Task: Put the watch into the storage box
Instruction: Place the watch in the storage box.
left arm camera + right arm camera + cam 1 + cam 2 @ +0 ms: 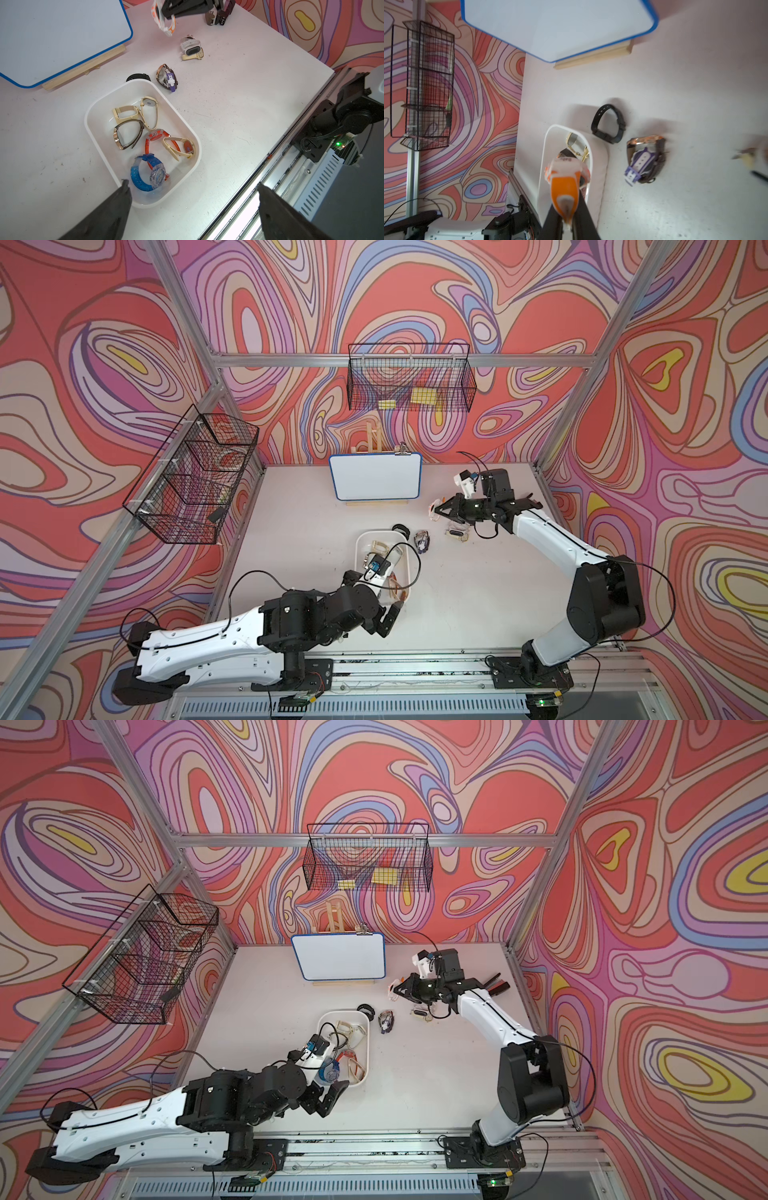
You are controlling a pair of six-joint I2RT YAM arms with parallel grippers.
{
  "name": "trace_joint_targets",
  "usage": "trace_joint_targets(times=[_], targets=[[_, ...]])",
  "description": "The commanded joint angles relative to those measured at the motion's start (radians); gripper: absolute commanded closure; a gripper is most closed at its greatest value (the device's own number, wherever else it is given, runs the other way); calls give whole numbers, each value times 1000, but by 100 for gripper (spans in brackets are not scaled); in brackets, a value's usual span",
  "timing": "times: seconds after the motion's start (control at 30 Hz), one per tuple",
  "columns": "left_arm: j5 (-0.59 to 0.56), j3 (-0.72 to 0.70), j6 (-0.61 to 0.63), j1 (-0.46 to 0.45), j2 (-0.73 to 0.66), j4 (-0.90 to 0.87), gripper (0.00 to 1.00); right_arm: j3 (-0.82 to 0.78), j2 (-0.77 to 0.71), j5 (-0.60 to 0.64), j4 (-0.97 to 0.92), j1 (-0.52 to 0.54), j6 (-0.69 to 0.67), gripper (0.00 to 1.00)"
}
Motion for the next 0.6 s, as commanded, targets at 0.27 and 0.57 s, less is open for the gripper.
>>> trace_joint_targets(times=[0.27, 0.57], targets=[[-97, 49, -23, -6, -83, -135, 1, -66, 120, -16, 273, 356, 211, 86], [-114, 40, -45, -5, -101, -159, 1, 12, 308, 6, 311, 409, 231, 86]])
